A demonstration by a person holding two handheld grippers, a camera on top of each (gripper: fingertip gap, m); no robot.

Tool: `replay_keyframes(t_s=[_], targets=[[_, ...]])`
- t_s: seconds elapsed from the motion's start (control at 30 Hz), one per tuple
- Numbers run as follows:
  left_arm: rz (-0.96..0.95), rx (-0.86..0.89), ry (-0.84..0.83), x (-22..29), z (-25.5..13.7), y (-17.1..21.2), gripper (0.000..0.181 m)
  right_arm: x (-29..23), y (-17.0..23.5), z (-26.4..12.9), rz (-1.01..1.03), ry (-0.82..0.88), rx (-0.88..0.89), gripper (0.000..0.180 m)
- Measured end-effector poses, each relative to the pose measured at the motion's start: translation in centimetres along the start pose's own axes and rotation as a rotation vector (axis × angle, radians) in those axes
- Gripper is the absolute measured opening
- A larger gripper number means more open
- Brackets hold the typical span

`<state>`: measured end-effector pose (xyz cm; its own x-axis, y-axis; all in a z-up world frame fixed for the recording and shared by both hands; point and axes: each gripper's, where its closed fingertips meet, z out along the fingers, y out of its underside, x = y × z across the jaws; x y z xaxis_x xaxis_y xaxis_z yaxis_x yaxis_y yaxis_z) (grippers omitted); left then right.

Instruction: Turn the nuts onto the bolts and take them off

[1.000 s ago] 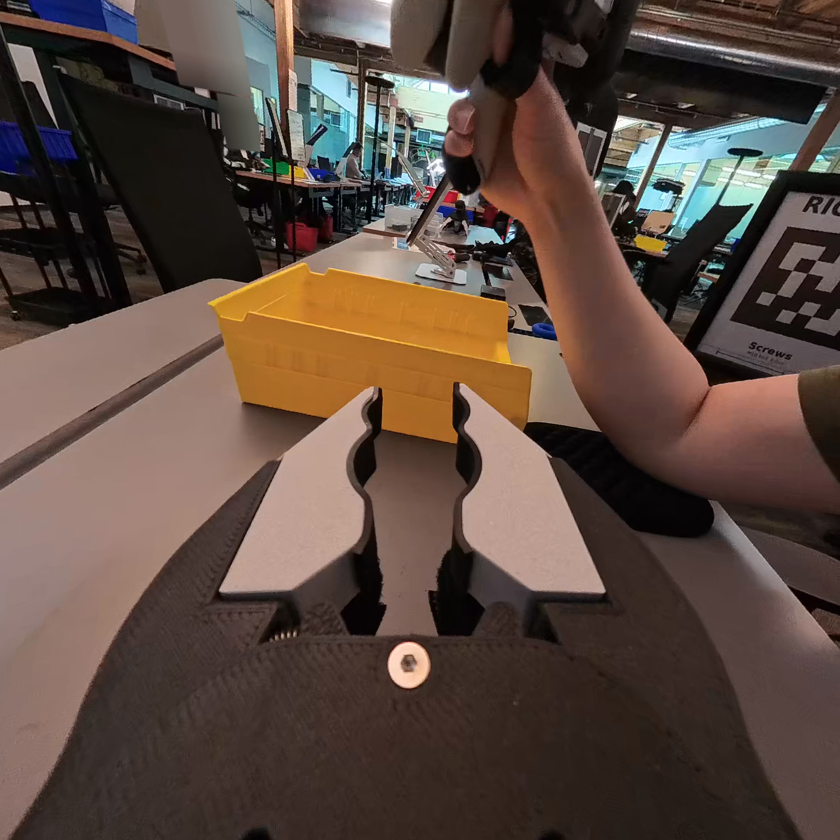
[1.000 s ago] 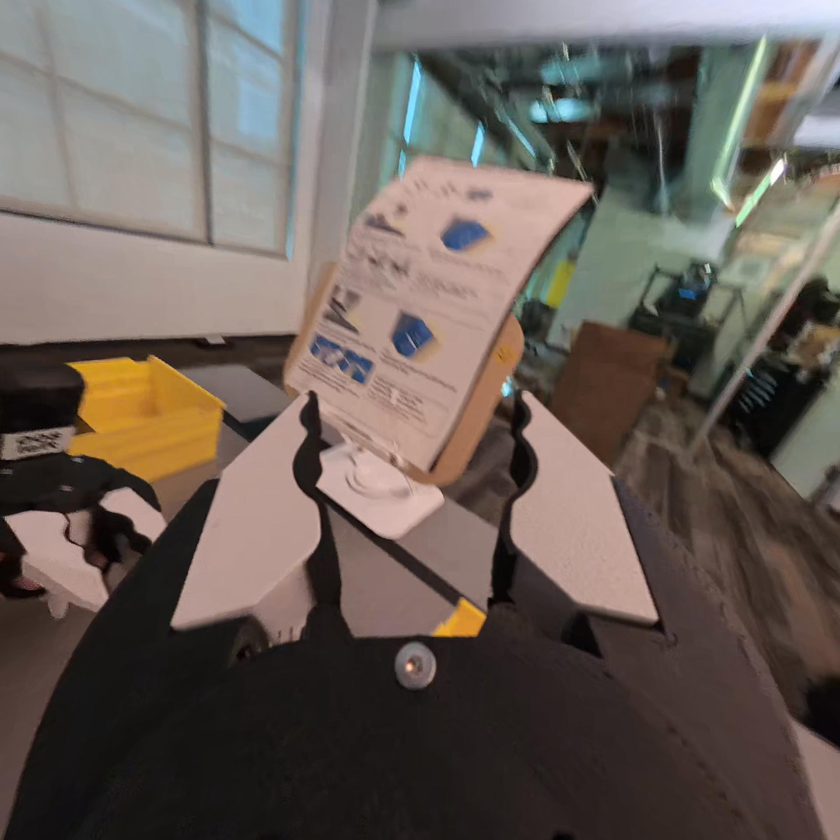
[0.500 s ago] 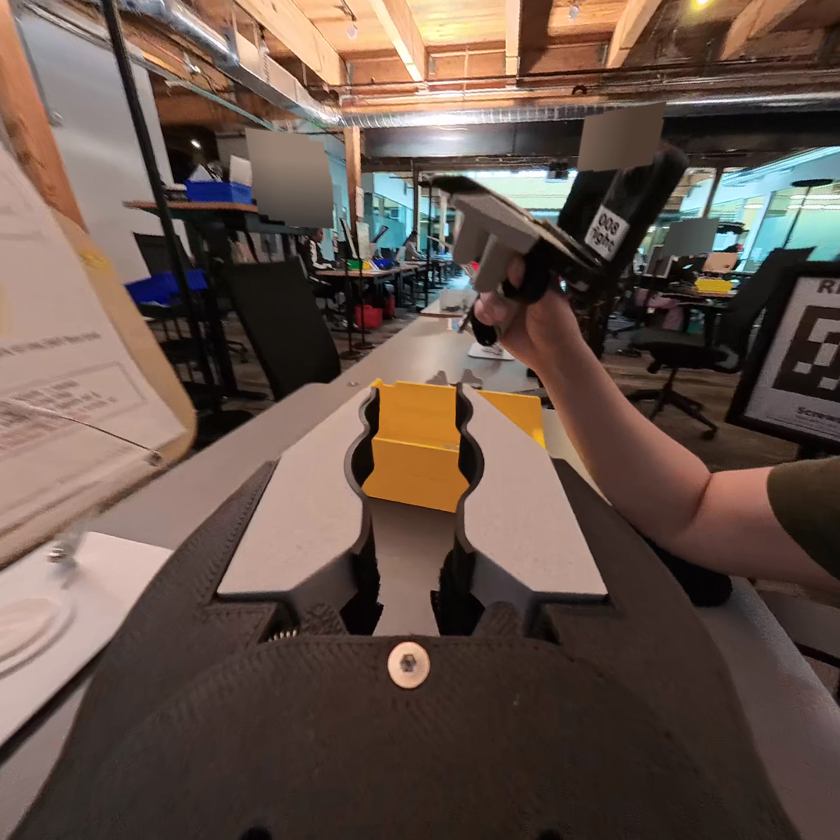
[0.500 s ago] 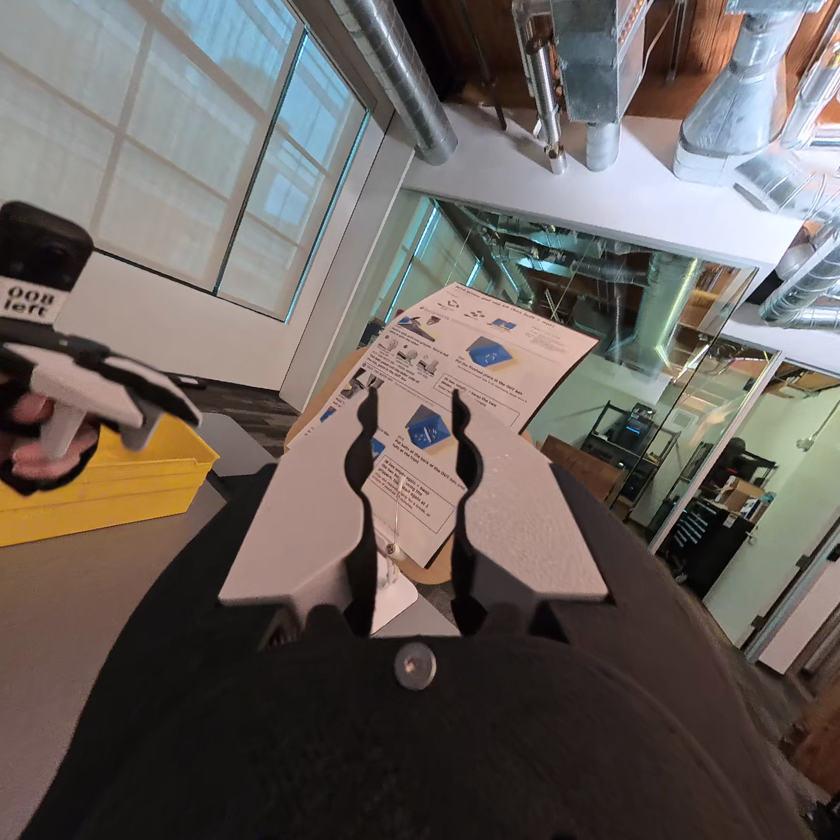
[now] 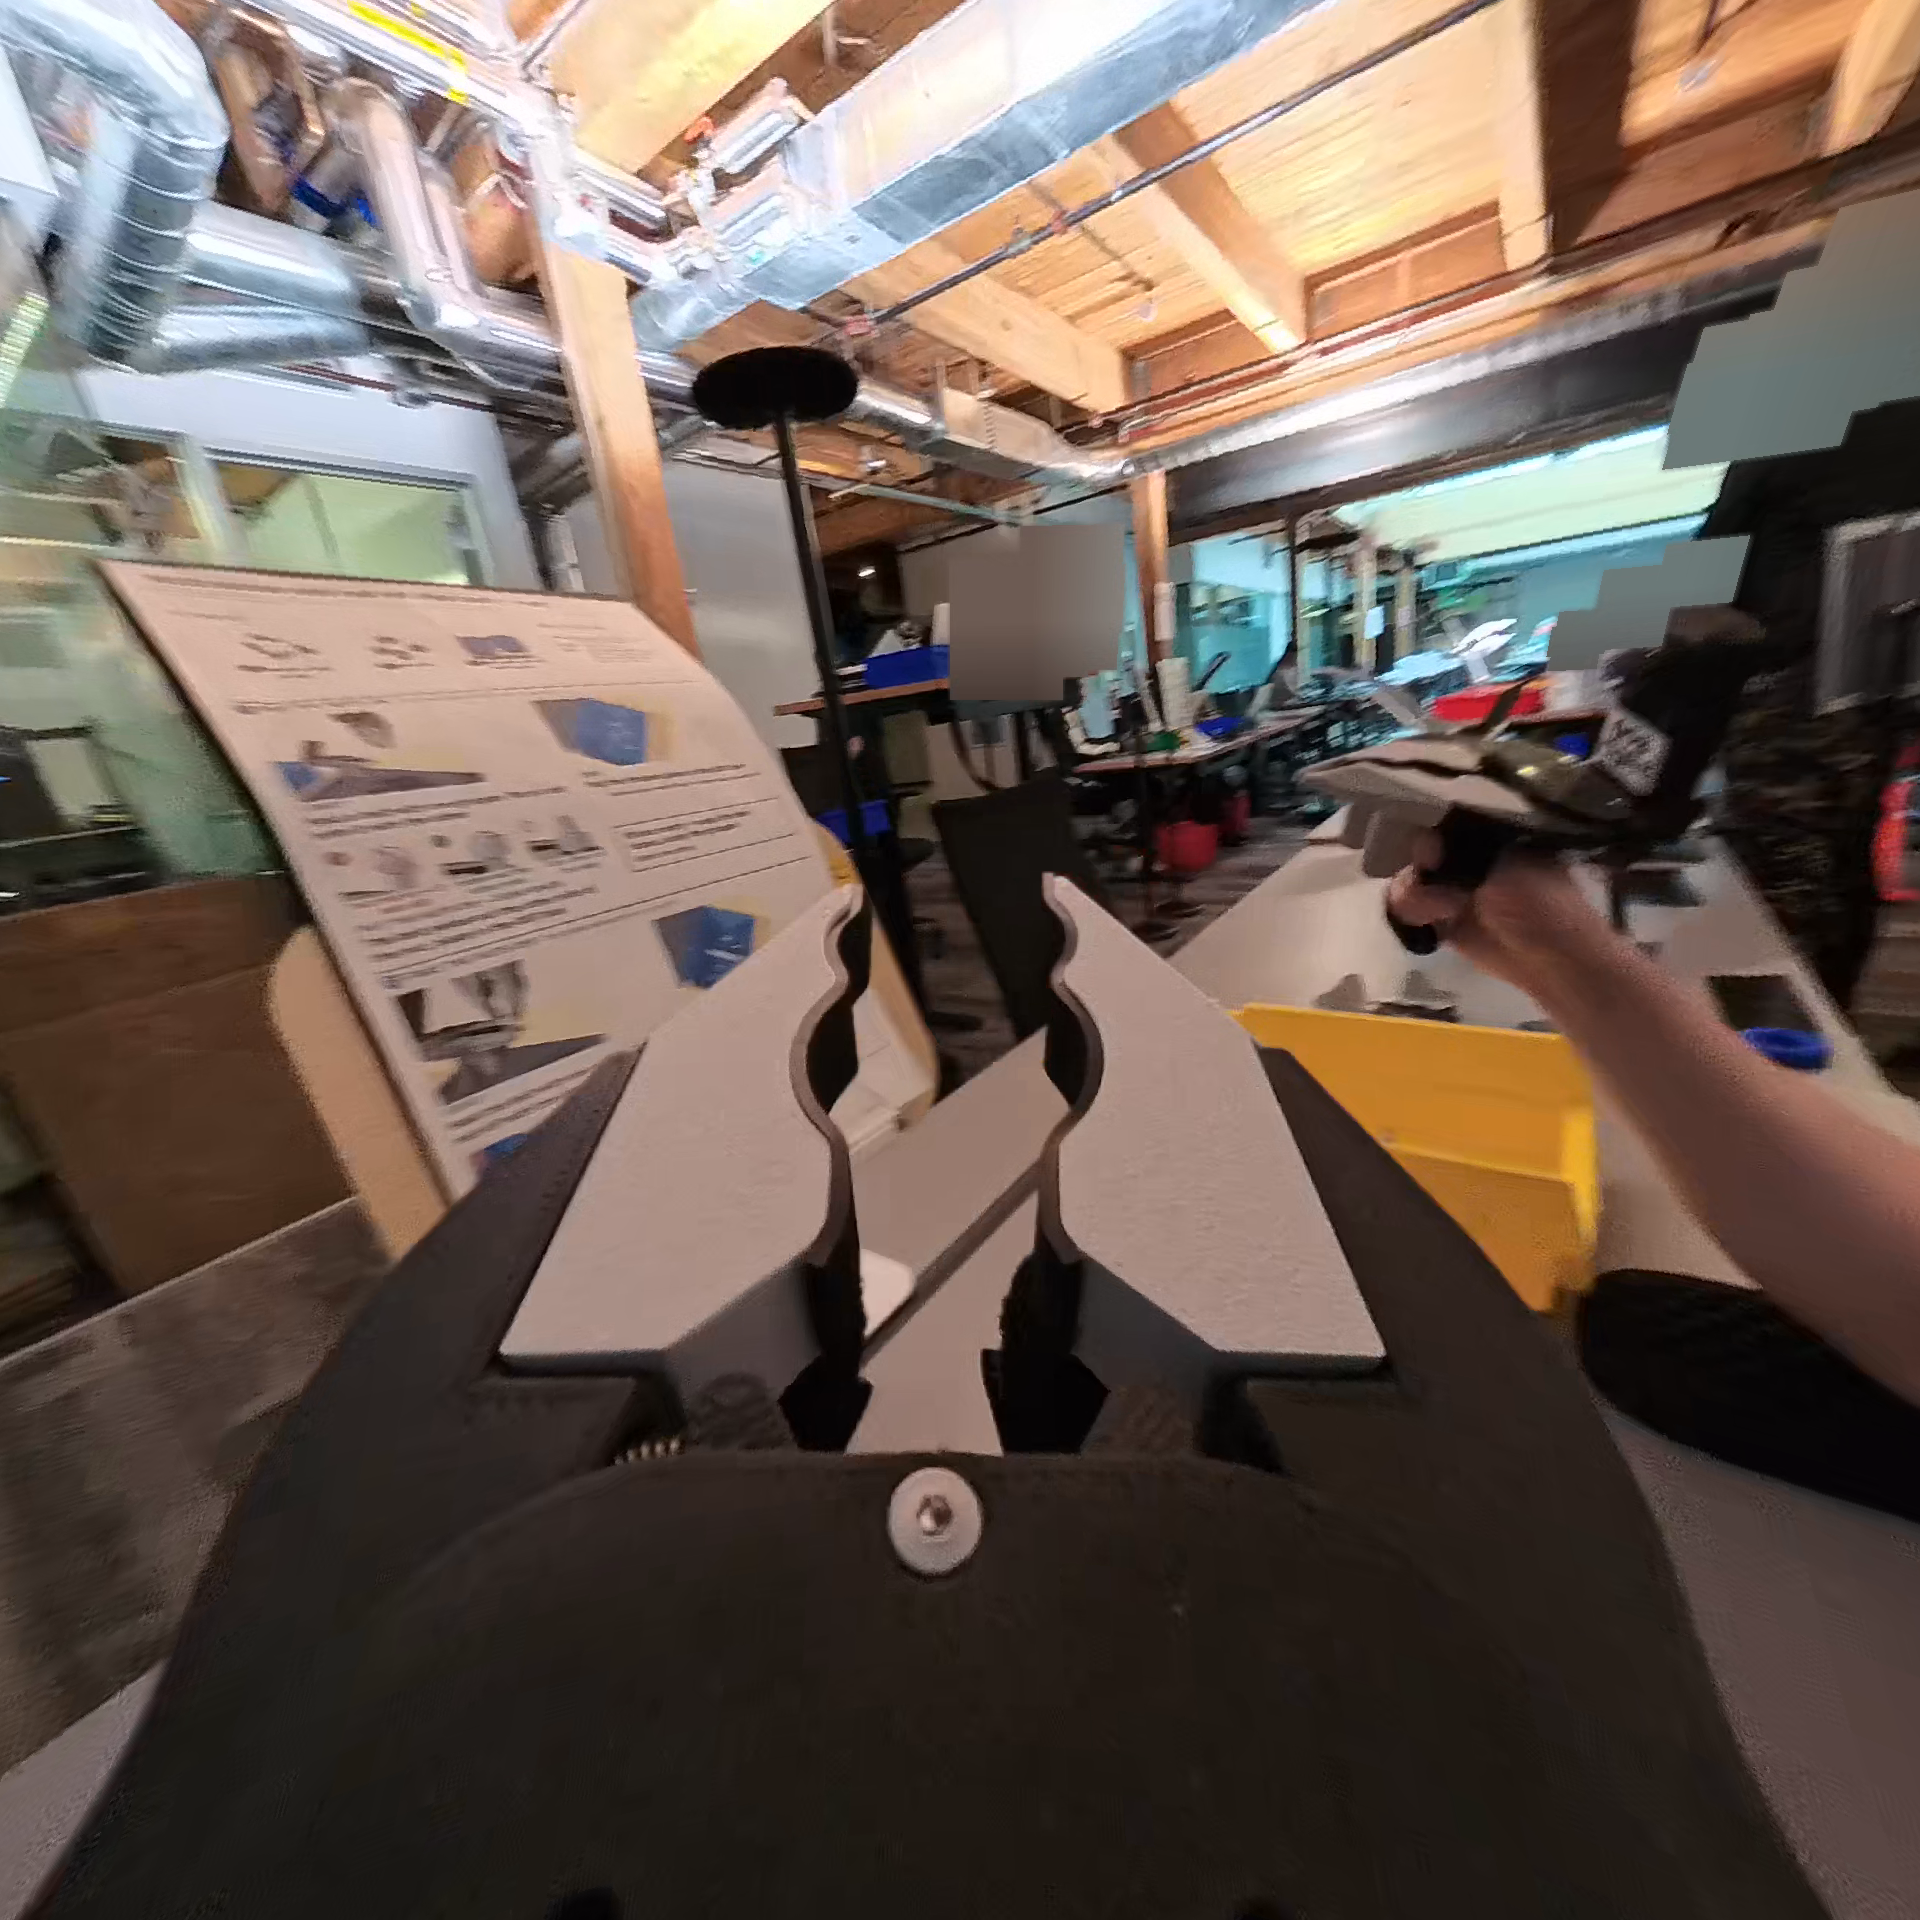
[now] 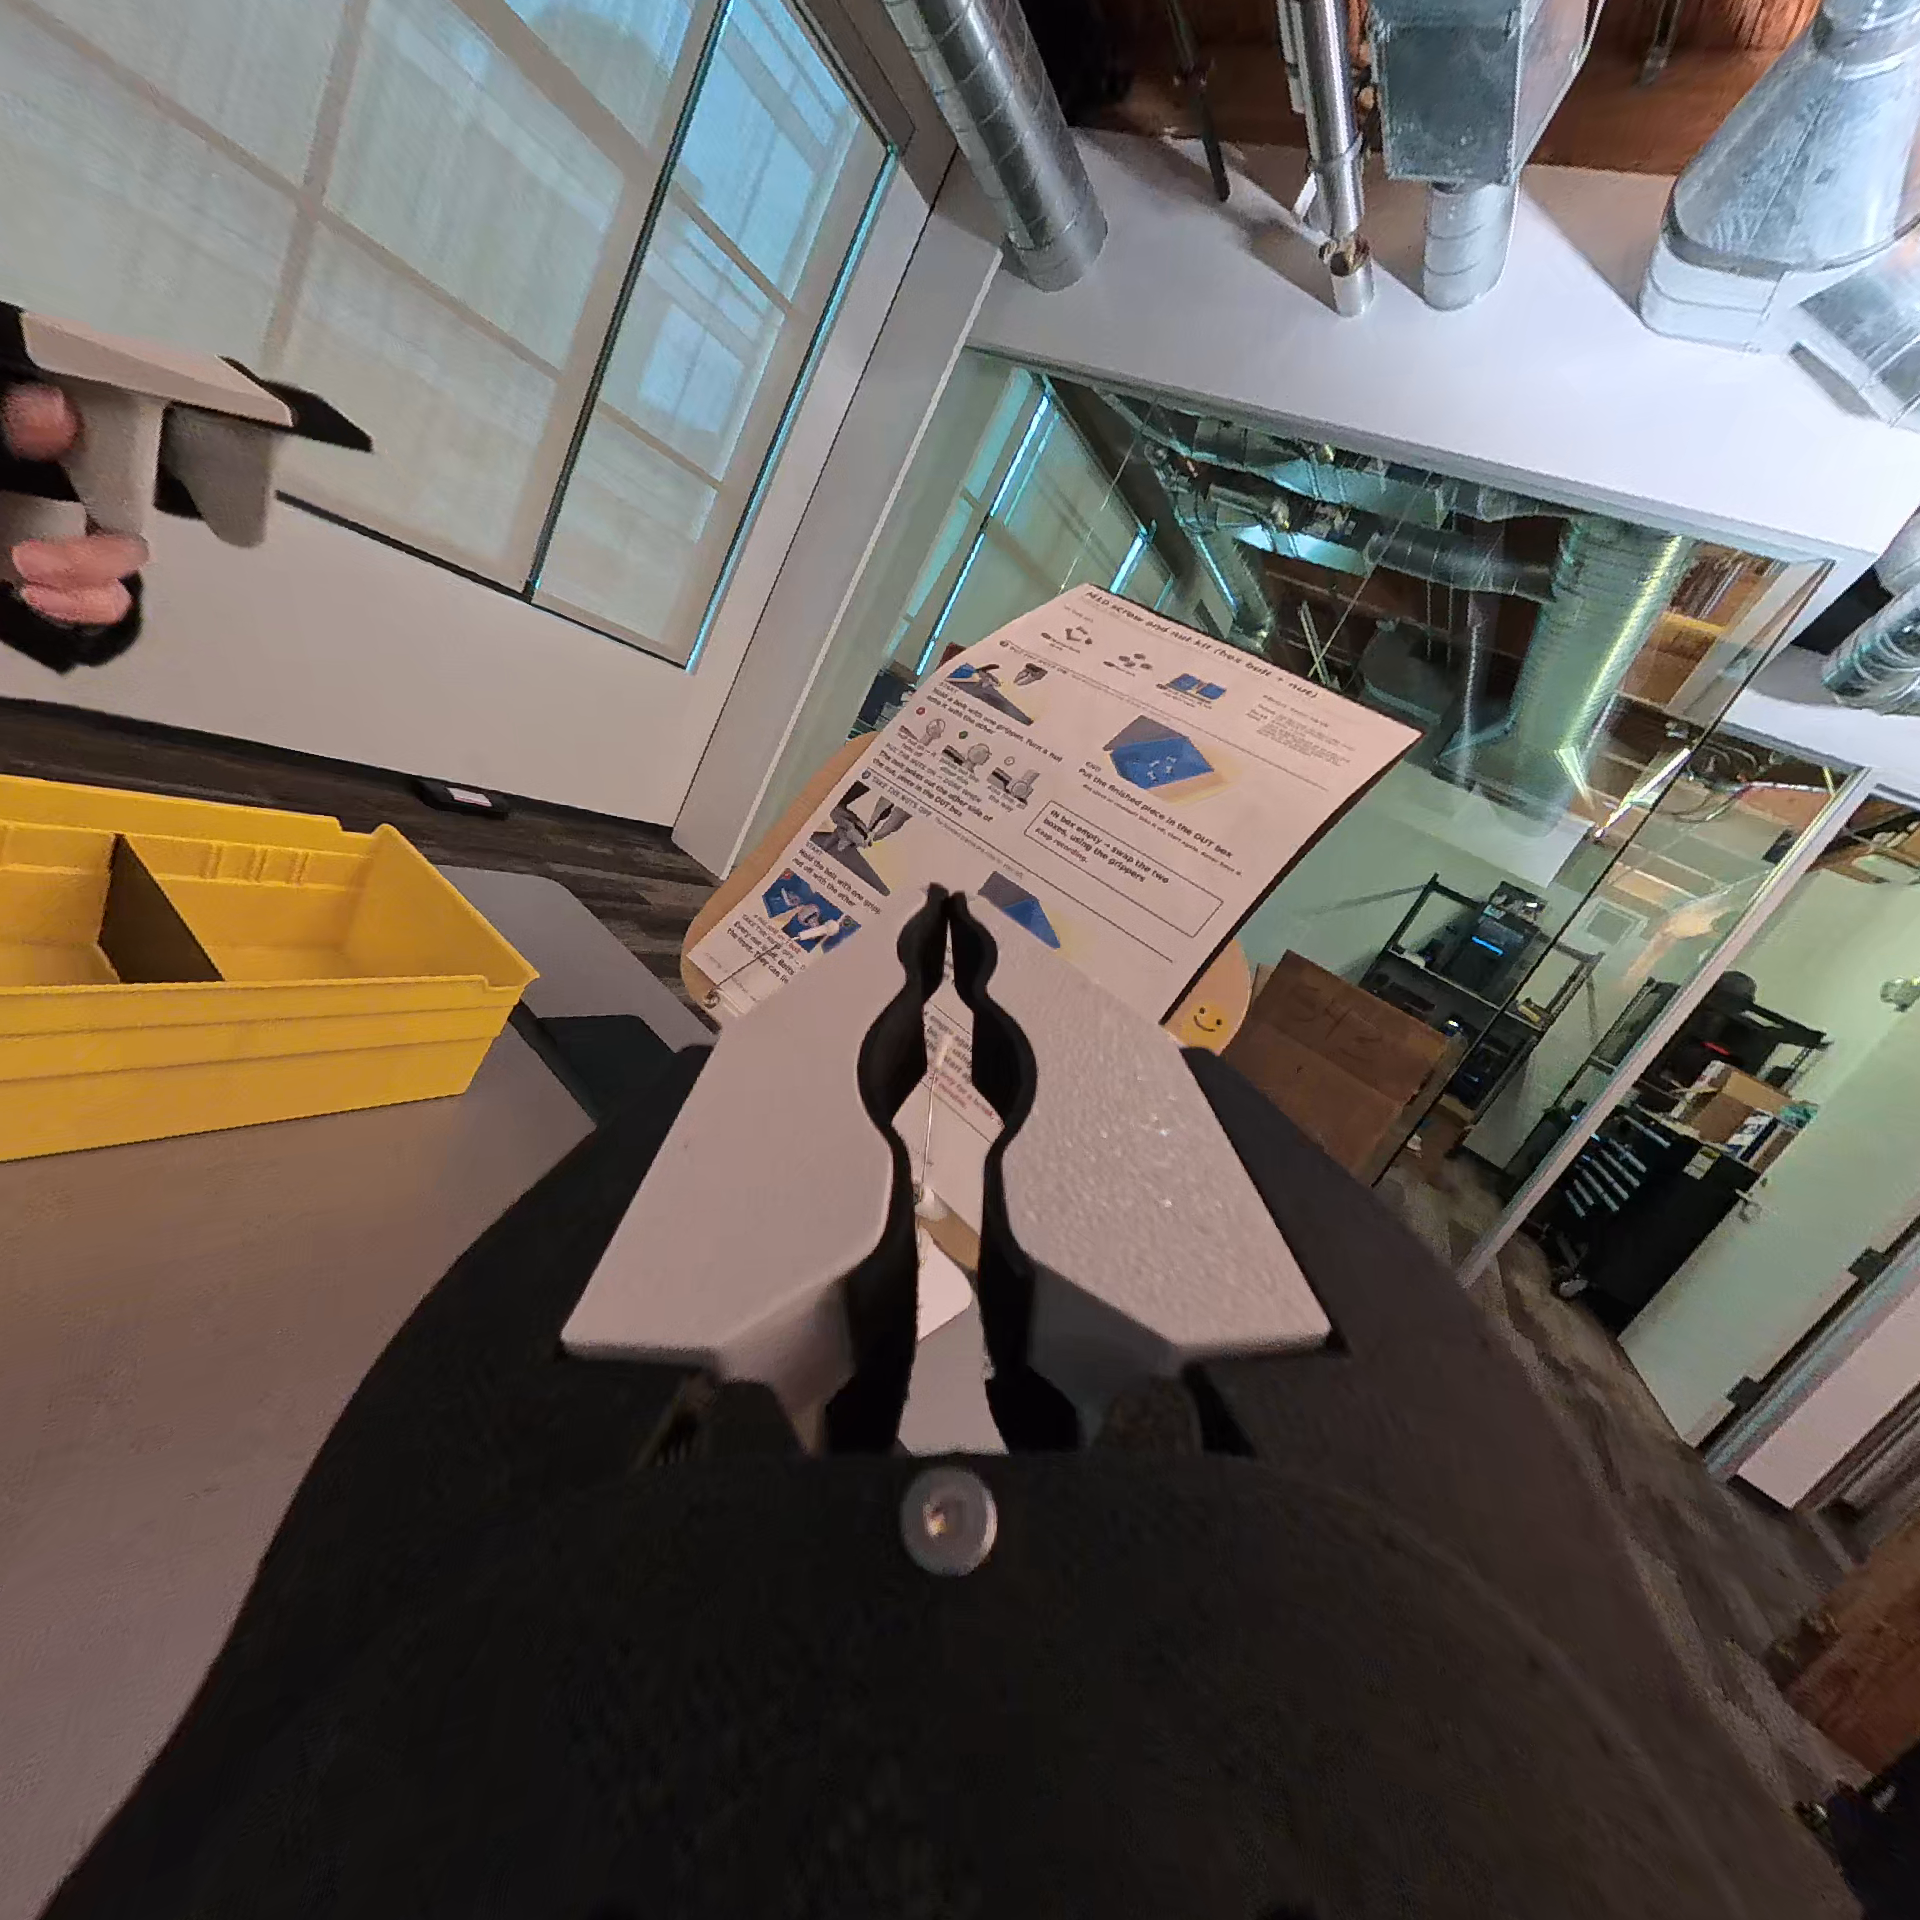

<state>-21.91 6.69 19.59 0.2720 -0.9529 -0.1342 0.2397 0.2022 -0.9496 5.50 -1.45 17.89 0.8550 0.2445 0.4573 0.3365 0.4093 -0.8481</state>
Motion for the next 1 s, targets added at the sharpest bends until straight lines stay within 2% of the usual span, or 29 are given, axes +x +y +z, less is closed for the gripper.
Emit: replay_keyframes(t_s=[0.17, 0.53, 0.8, 1.0], targets=[[0.122, -0.099, -0.116, -1.6, -1.0, 0.6, 0.032, 0.2, 1.0, 0.4, -0.017, 0.025, -0.044, 0.002], [0.148, -0.184, -0.114, -0.6, 0.1, 2.1, 0.02, 0.5, 0.7, 0.4, 0.02, 0.059, -0.005, 0.0], [0.073, -0.133, 0.002, 1.9, 1.0, 1.4, 0.015, 0.0, 0.8, 1.1, 0.12, 0.027, 0.03, 0.0], [0.069, -0.146, 0.028, 2.7, 1.4, 1.4, 0.014, -0.8, 0.7, 1.7, 0.2, -0.028, 0.053, 0.0]])
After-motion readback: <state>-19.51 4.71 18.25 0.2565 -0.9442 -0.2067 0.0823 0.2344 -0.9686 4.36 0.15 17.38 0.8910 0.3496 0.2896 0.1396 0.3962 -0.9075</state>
